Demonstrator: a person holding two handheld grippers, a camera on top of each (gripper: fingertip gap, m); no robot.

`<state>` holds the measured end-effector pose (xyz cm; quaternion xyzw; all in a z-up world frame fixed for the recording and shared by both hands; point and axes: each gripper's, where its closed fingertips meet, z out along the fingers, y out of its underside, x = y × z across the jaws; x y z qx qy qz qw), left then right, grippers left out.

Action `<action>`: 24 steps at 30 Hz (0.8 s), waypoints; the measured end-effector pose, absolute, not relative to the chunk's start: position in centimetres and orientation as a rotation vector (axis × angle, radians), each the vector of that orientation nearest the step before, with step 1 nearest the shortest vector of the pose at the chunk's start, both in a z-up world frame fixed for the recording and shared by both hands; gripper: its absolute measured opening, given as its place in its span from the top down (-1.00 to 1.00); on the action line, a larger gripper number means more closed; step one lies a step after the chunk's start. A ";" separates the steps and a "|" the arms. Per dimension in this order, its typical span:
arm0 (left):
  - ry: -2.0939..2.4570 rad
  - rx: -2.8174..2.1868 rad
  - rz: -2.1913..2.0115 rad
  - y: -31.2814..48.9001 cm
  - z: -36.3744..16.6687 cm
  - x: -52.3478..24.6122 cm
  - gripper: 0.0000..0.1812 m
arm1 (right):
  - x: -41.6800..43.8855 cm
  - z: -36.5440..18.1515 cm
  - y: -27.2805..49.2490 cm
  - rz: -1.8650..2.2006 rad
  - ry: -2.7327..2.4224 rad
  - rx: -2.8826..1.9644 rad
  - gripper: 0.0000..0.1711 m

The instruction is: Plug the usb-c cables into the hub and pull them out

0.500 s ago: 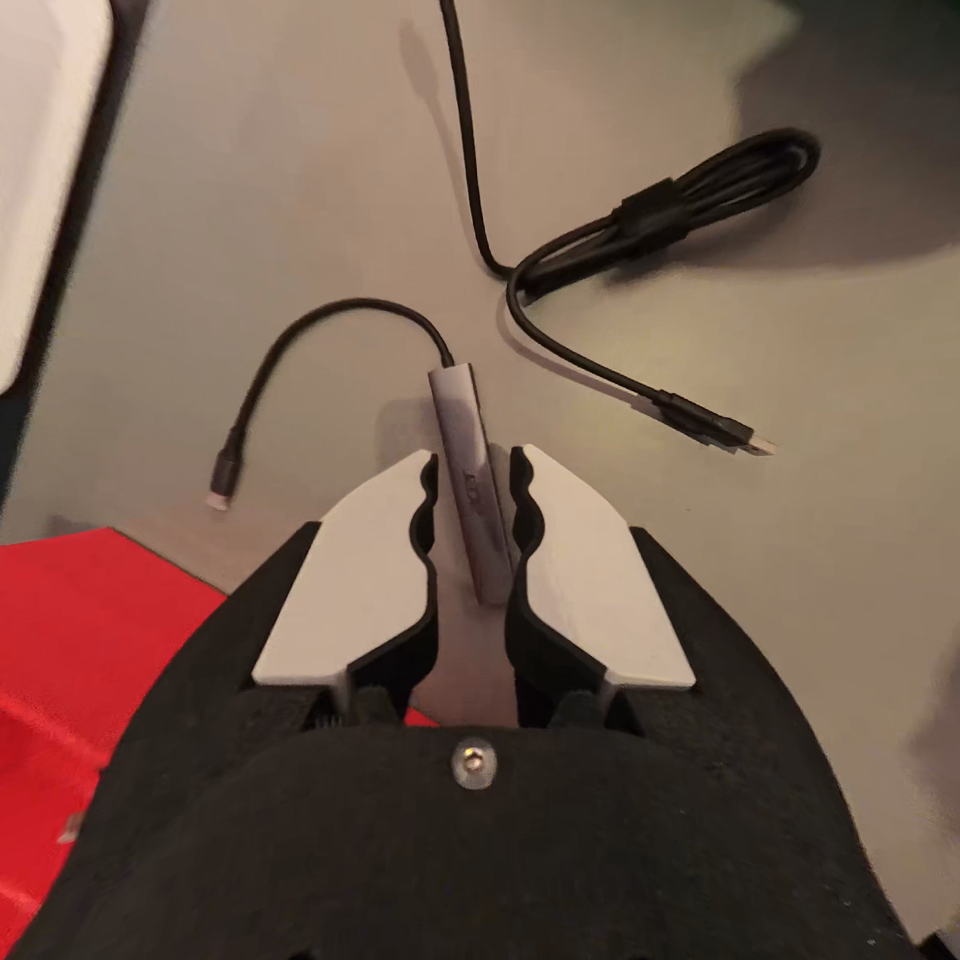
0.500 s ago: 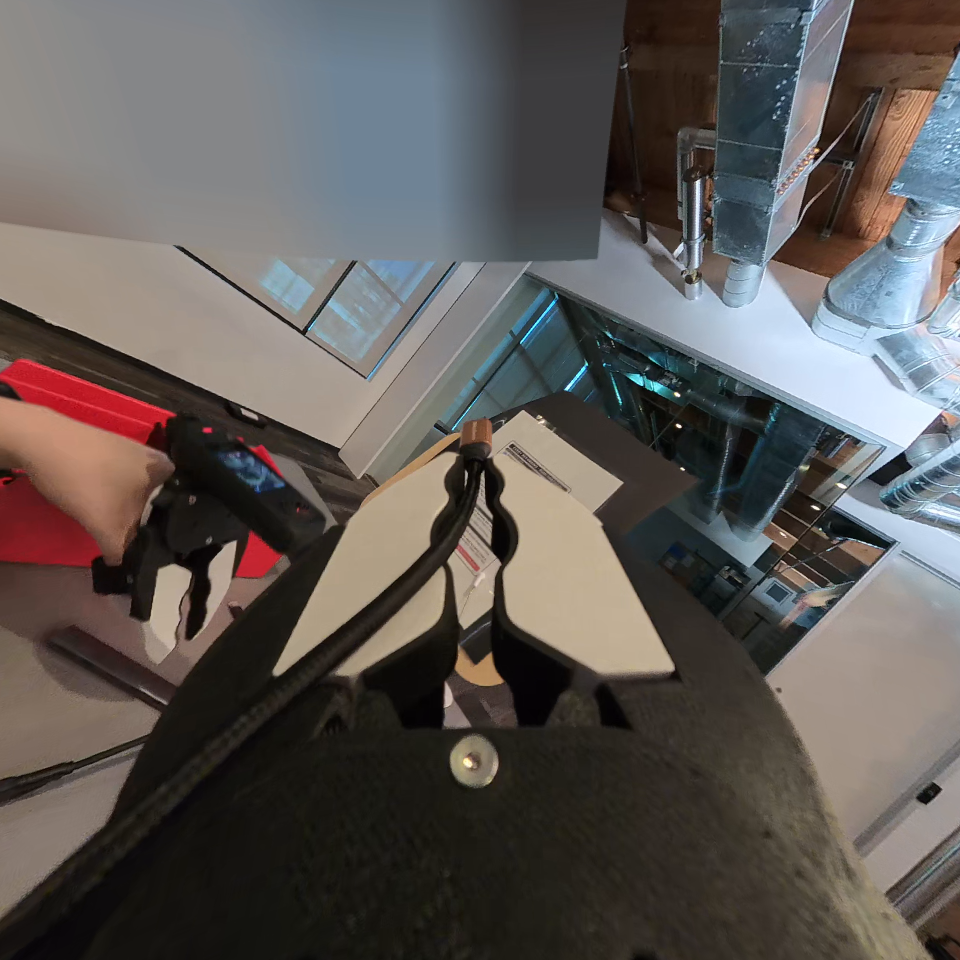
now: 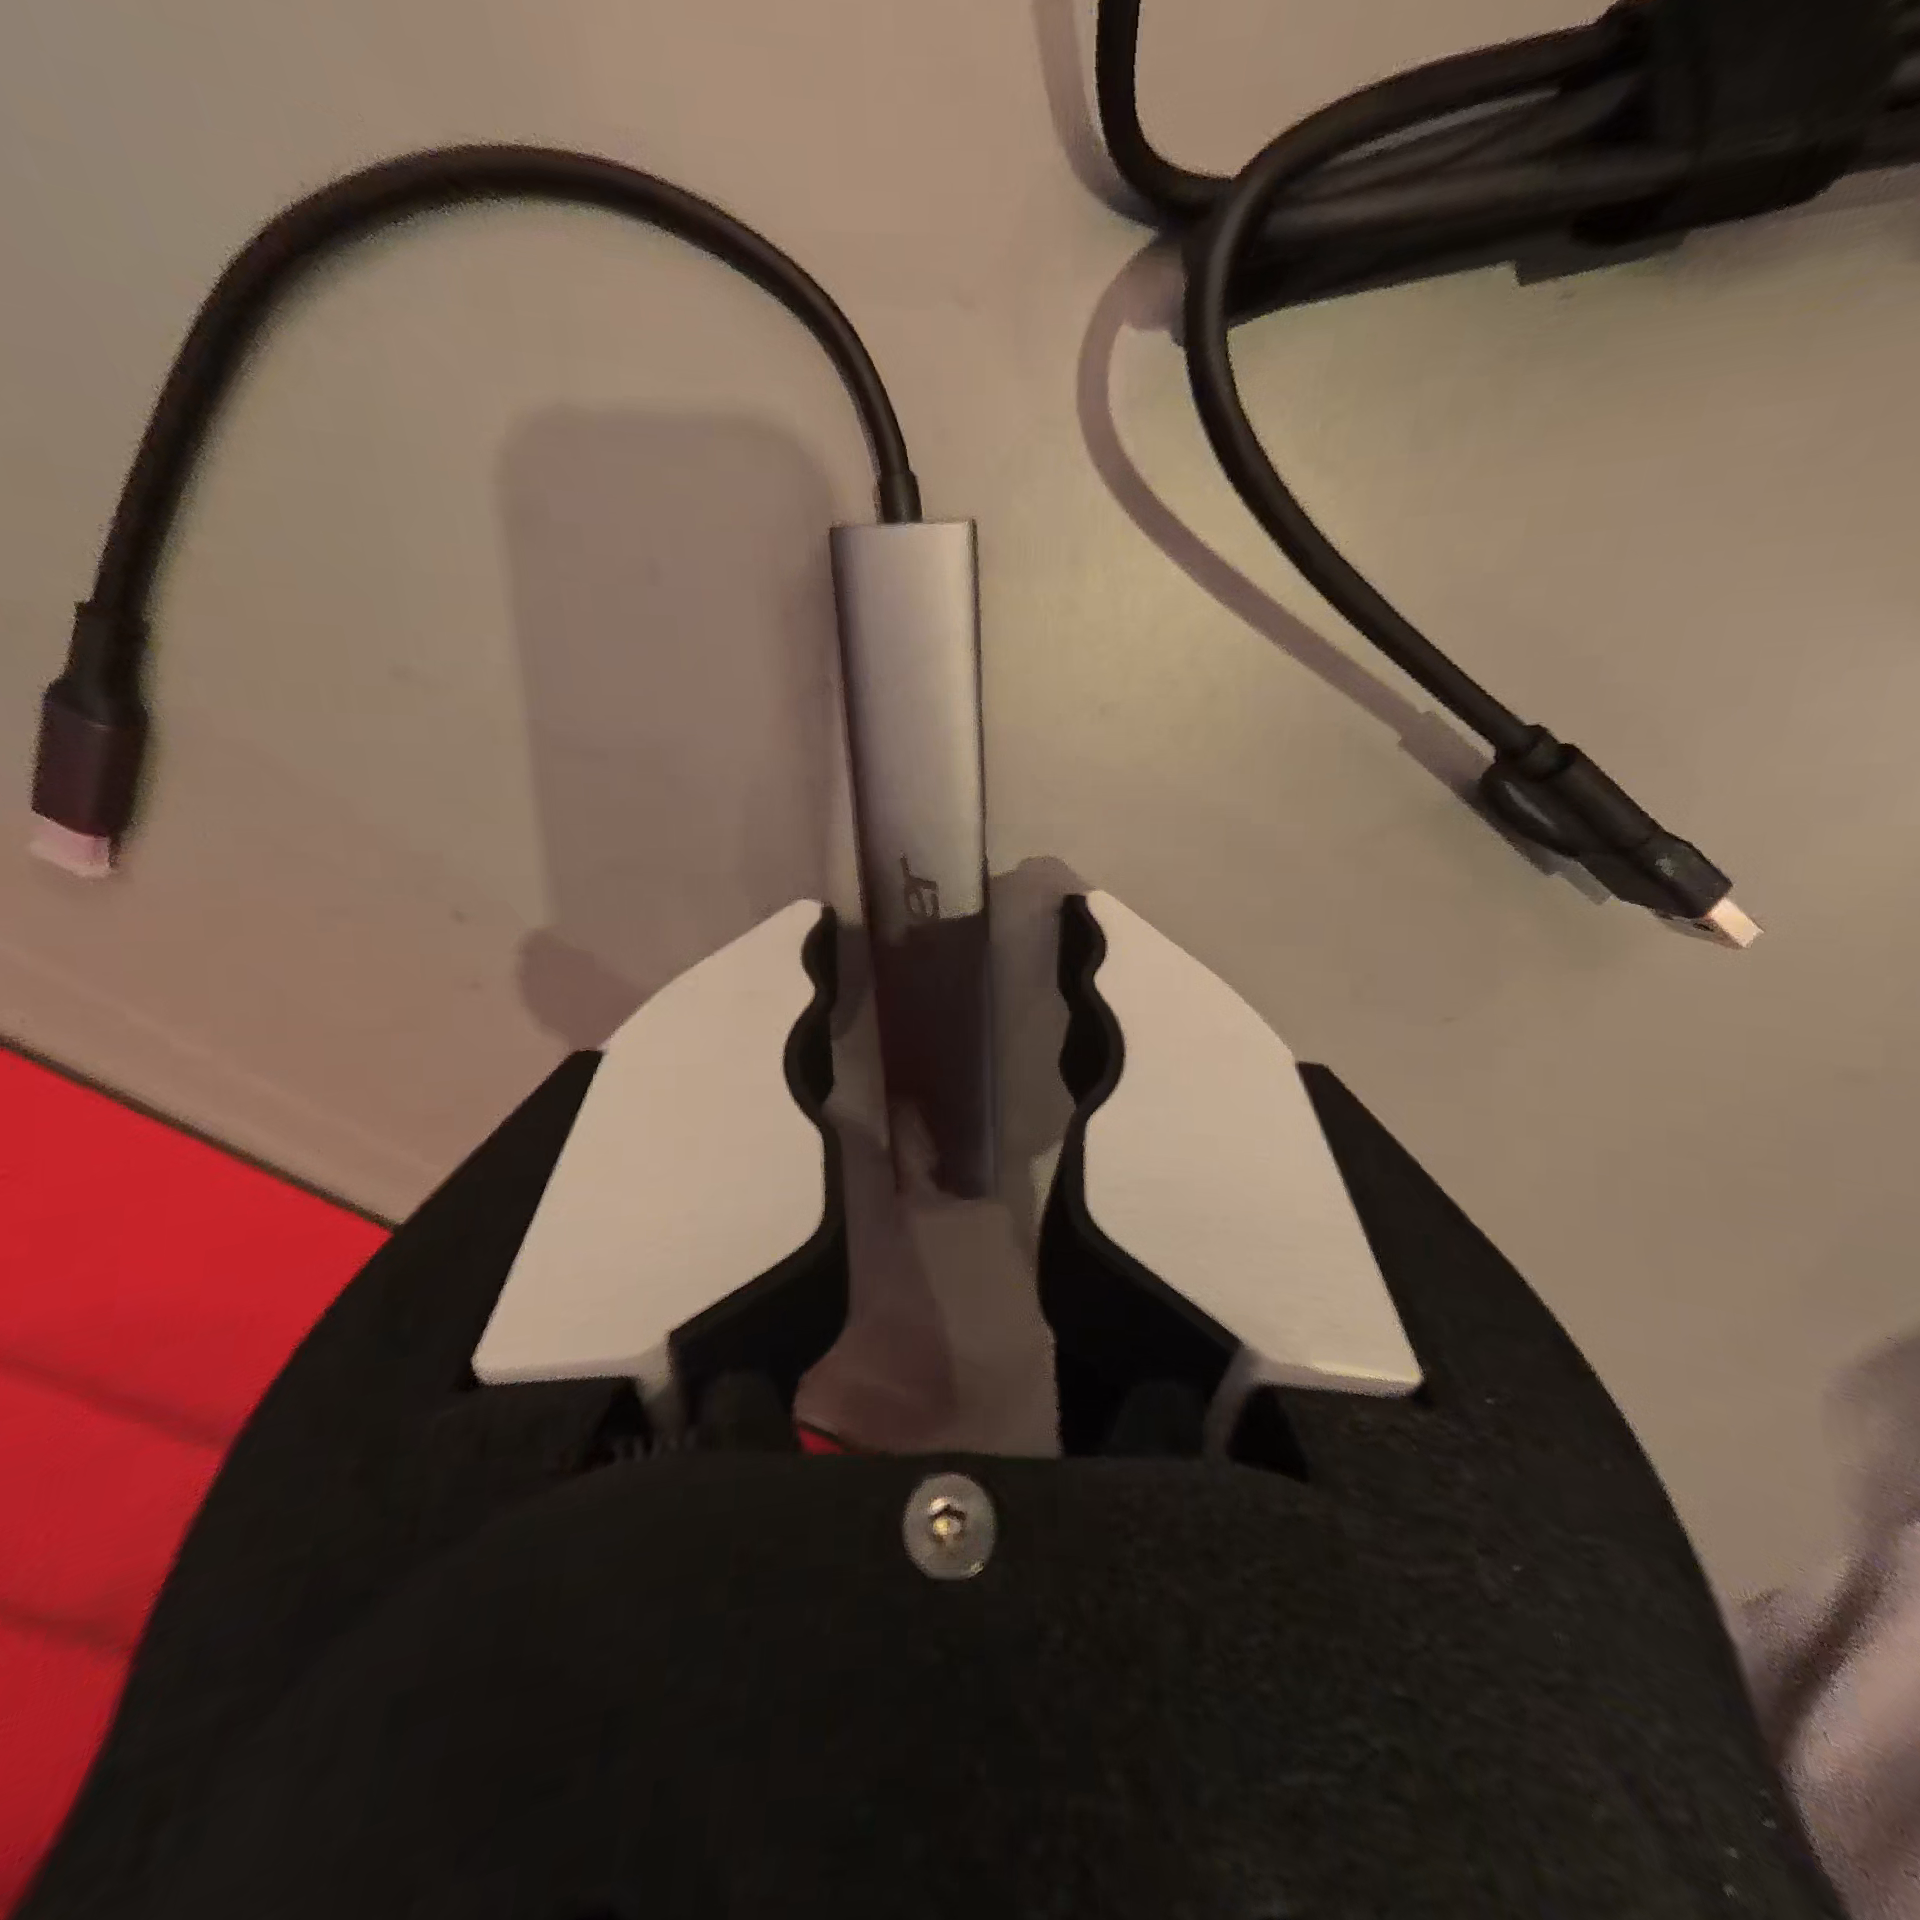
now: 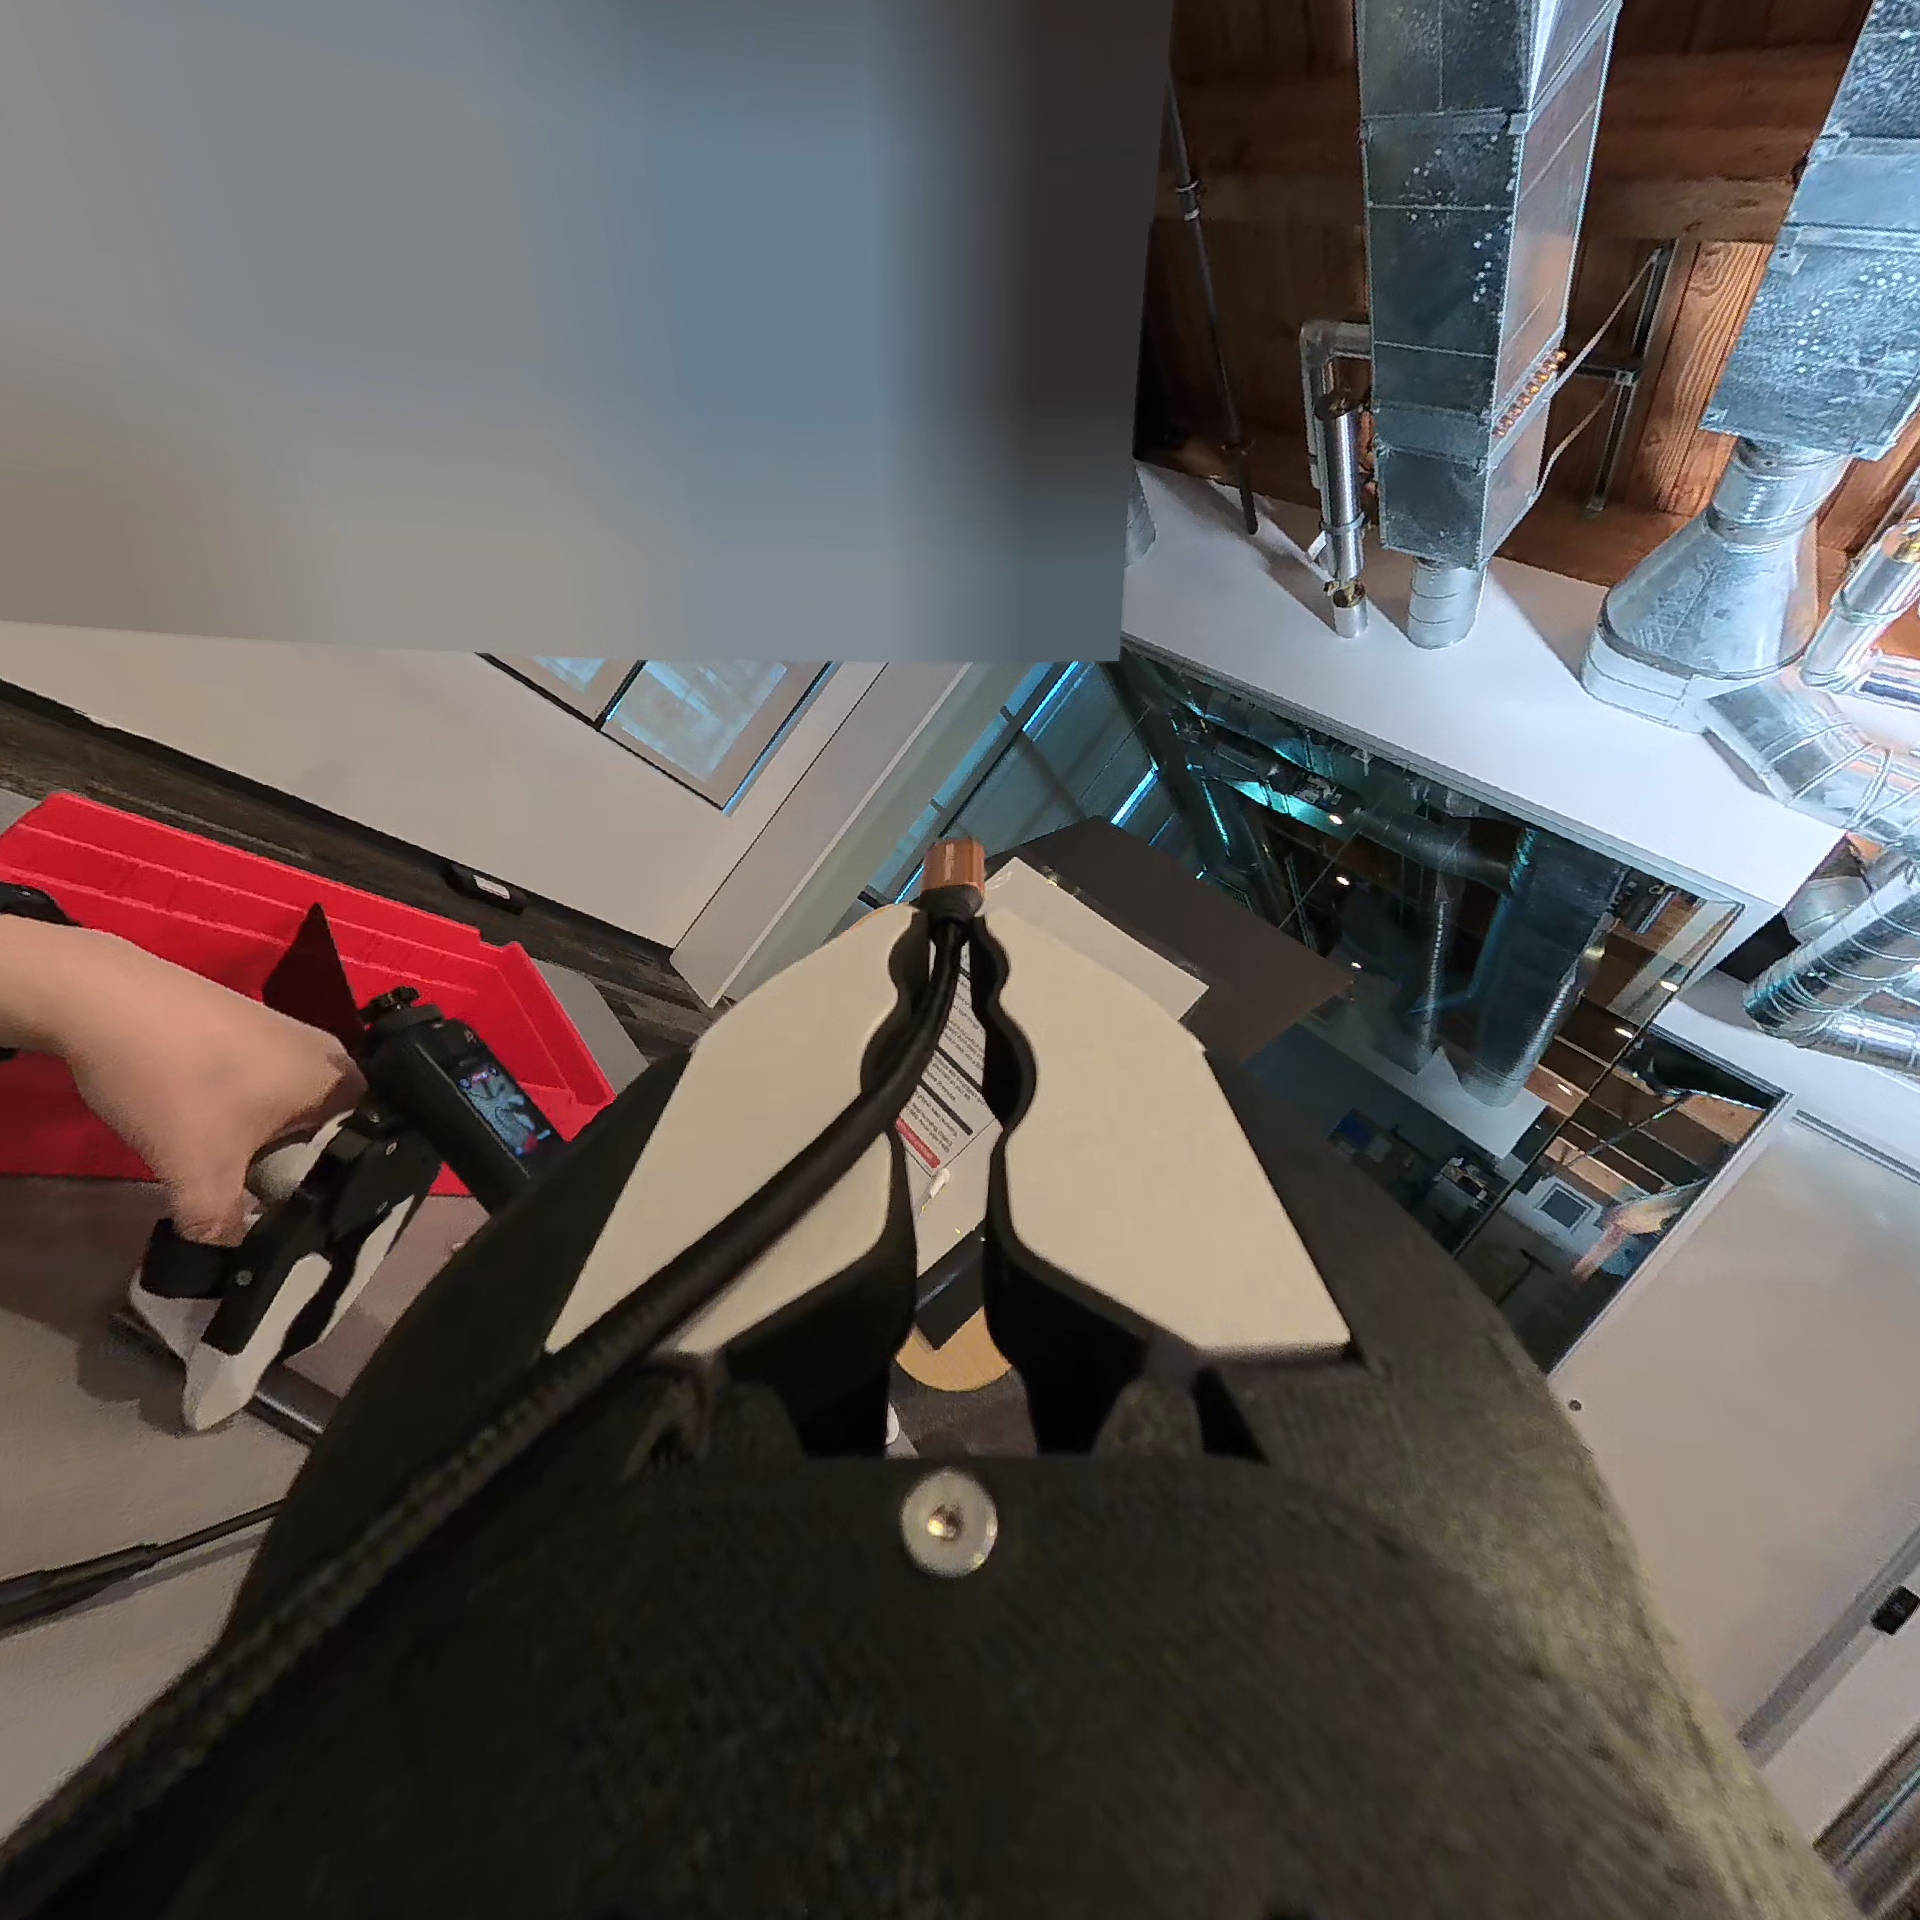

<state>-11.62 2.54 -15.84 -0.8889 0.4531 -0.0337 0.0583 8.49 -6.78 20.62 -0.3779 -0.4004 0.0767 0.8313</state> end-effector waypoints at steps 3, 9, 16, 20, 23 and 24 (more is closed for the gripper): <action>1.370 -2.675 -0.081 2.7 -15.9 -11.7 0.57 | 8.7 20.7 -6.8 0.170 -0.843 -0.799 0.91; 1.446 -2.589 -0.106 2.9 -15.9 -11.5 0.76 | 8.6 20.6 -6.6 0.175 -0.844 -0.803 0.91; 1.400 -2.635 -0.151 3.0 -15.7 -11.6 0.76 | 8.2 20.1 -6.0 0.165 -0.859 -0.826 0.91; 1.305 -2.555 -0.289 3.6 -13.4 -10.6 0.76 | 8.0 19.8 -5.6 0.163 -0.868 -0.843 0.91; 1.213 -2.421 -0.522 3.4 -9.7 -8.8 0.76 | 7.5 19.4 -5.2 0.162 -0.880 -0.856 0.91; 1.177 -2.364 -0.629 3.2 -8.1 -8.0 0.76 | 7.3 19.3 -5.1 0.163 -0.887 -0.862 0.91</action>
